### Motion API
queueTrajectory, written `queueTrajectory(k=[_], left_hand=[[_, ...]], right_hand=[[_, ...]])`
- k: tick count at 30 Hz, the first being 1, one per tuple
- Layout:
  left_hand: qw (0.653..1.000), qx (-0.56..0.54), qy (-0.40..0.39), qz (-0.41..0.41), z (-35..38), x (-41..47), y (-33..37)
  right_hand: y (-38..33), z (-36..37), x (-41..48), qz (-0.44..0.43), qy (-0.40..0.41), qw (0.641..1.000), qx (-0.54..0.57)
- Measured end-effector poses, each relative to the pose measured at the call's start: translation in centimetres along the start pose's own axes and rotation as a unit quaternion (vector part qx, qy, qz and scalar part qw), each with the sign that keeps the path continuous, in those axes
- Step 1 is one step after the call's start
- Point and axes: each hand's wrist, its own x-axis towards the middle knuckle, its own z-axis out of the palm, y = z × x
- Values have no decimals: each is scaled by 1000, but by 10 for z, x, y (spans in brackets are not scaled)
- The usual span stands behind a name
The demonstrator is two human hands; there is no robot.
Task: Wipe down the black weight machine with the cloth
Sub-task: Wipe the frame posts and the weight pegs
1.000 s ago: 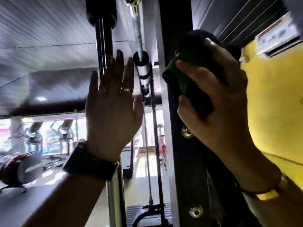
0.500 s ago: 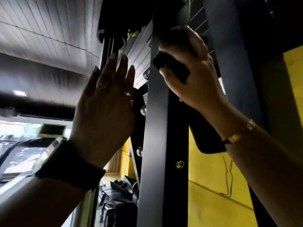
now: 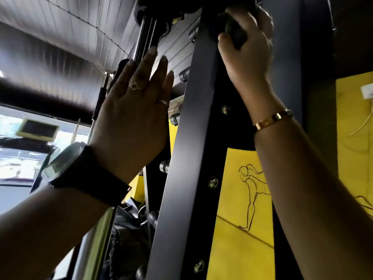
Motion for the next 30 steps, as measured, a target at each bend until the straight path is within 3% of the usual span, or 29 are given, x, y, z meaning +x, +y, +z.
queueTrajectory(k=[3,6,10,13,20,26,28,30], left_hand=[[999,5,-51,-3,-2,-4,2],[987,-68,-126,-75,-7,0,5],[998,26,-62,-2,-7,-10,5],[998,31,-45,-13,-8,-12,5],[1000,4,-9,-10,-7,-17,9],[992,-66,-43,-96,-19,-25,19],[992,-73,-68,-81,-19,-31,18],[996,-11,-78,-42,-19,-37,18]], right_hand=[[-8,-3,-28,-30,-9,998,-54],[-11,-6,-55,-43,-23,993,-110],[-12,-11,-83,-84,-40,984,-152],[-12,-14,-86,-117,-47,986,-114],[-13,-6,-47,1,-14,1000,13],[-20,-4,-76,46,0,998,-40],[-22,-4,-93,39,7,998,-43],[-23,-2,-113,24,23,998,-52]])
